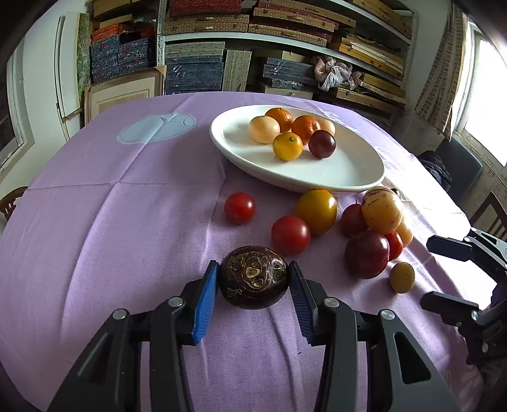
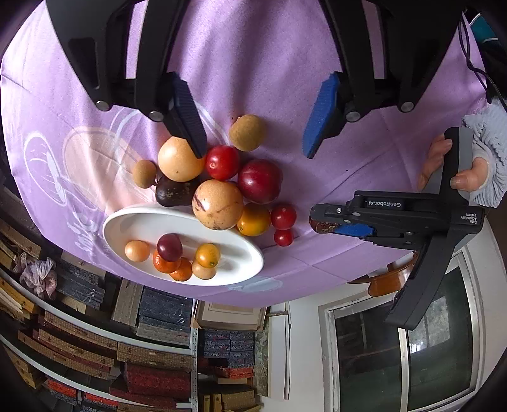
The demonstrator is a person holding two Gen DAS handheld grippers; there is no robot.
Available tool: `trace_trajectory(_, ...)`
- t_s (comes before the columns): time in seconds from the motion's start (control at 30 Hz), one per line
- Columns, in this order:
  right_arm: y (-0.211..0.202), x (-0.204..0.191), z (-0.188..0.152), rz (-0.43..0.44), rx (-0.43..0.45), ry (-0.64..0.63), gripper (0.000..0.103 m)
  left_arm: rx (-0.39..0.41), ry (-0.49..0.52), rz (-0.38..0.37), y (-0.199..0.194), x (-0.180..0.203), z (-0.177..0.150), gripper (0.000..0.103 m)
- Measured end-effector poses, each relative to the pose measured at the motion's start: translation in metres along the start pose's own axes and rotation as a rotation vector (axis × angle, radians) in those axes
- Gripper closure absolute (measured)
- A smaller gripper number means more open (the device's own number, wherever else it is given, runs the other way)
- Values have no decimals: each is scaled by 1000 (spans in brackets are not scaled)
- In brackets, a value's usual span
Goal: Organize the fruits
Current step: 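Place the brown fruit on the plate with left gripper while right places a tan fruit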
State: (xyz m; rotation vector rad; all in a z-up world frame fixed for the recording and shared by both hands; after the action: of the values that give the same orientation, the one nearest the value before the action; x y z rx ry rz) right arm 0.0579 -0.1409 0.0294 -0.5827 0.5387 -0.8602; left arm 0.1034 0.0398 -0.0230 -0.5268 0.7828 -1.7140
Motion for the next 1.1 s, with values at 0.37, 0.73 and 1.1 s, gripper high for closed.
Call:
trace_trajectory(0.37, 23, 10, -3, -23, -110, 51, 69, -19, 13, -7, 5, 5, -3, 58)
trace_trajectory(0.73, 15, 19, 1, -14, -75, 80, 77, 8, -16, -6, 0, -1, 6, 58)
trace_trajectory(1.1, 16, 72, 105, -84, 106, 190, 77, 71, -4, 40, 14, -7, 107, 58)
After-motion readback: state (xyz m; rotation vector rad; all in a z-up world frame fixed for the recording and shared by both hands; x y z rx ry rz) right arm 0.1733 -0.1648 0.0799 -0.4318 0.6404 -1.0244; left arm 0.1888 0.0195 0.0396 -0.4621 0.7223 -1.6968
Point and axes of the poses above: each gripper's, at about its wrist camera, not at the fingertips, and y roughly the way its jaws point, x to its right, z to its top, the point moved 6 cm from there along y, roughly the way its jaws point, and after that the axes turned 12 degrees about y, right-handed, at the moved point
